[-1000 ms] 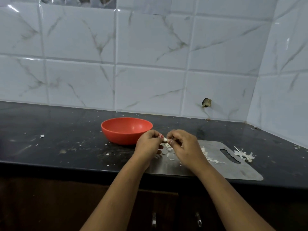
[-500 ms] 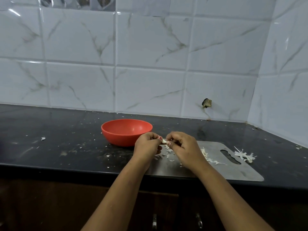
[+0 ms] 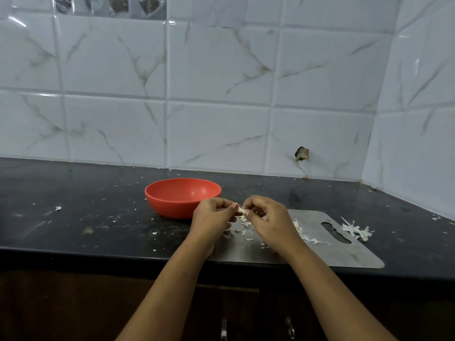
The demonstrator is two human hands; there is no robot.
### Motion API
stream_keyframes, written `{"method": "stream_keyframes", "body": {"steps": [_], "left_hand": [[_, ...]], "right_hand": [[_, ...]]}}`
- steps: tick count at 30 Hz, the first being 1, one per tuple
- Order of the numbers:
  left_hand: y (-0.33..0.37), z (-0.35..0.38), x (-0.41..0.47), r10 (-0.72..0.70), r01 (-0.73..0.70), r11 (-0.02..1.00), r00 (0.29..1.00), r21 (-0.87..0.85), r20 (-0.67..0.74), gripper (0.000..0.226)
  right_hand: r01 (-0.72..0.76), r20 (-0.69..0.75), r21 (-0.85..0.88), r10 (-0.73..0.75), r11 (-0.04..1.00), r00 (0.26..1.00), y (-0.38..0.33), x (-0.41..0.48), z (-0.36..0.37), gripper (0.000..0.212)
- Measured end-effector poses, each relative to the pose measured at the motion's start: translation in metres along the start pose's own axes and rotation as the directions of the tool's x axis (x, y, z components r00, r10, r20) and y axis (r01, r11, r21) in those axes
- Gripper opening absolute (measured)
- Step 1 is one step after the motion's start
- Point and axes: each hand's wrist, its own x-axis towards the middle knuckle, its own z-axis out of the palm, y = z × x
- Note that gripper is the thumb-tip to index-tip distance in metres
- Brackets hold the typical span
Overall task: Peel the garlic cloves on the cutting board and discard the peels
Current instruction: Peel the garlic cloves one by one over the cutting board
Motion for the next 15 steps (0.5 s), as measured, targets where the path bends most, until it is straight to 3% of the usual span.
{"method": "stream_keyframes", "body": {"steps": [4, 10, 12, 15], "left_hand": [[0.0019, 0.0004, -0.0006, 0.006, -0.006, 1.000, 1.000, 0.005, 0.020, 0.012], [-0.0005, 0.0042, 0.0002, 0.035, -0.033, 0.998, 0.998, 0.044, -0.047, 0.012], [-0.0006, 0.0045, -0.0006, 0.029, -0.024, 0.998, 0.997, 0.066, -0.065, 0.013], [0.0058, 0.0017, -0.0024, -0.033, 0.033, 0.999, 0.999, -0.006, -0.010, 0.013]], "right_hand": [[-0.007, 0.027, -0.029, 0.008, 1.000, 1.000, 0.0003, 0.0004, -0.0011, 0.017], [0.001, -0.032, -0.399, -0.016, 0.917, 0.999, -0.0007, -0.0017, -0.0006, 0.004], [0.039, -0.046, -0.472, -0.069, 0.881, 0.997, -0.0026, -0.0036, 0.0009, 0.005], [0.174, -0.077, -0.575, -0.264, 0.800, 0.961, -0.0075, -0.0051, 0.0033, 0.010]]}}
